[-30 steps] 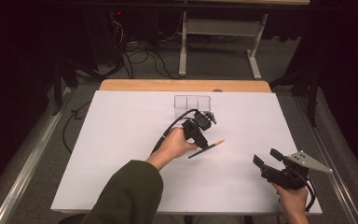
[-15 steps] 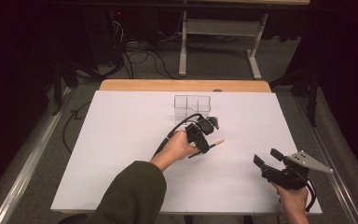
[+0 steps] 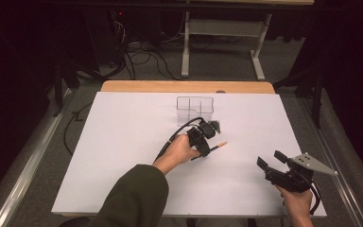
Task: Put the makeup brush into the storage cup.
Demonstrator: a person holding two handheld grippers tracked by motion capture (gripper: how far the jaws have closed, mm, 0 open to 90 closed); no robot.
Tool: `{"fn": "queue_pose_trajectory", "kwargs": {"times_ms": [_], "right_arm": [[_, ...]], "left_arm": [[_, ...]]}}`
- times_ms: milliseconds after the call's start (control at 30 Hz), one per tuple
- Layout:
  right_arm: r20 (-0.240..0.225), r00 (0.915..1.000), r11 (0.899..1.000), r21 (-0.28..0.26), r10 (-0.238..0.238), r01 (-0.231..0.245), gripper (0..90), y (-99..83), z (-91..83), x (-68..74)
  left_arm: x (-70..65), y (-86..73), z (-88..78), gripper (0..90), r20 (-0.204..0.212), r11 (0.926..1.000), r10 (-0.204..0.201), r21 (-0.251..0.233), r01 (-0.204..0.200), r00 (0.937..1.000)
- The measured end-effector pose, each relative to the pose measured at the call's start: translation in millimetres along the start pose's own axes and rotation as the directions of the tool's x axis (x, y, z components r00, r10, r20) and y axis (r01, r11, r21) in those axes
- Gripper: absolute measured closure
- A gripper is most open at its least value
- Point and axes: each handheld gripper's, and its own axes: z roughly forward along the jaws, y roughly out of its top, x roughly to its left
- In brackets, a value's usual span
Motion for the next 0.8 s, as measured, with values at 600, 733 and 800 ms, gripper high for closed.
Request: {"fn": "queue_pose_trajectory", "kwargs": {"times_ms": [600,733,800], "right_arm": [[0.003,1.0000,1.000,0.009,0.000,0.000,26.1,-0.3,0.6,-0.4],[0.006,1.0000,1.000,0.011,0.001,-0.001,26.2,-0.4,1.0,0.1],[0.006,1.0000,1.000,0.011,-0.001,0.001,26.2,-0.4,1.1,-0.1]], "left_arm": [[-2.4,-0.7,5.0,72.4,-0.023,0.9999,0.004,0.014,-0.003,0.9997],[-4.5,-0.7,5.6,74.5,-0.033,0.9999,0.008,0.014,-0.008,0.9994],[-5.0,-0.6,5.7,75.1,-0.035,0.9998,0.012,0.017,-0.011,0.9993]]}}
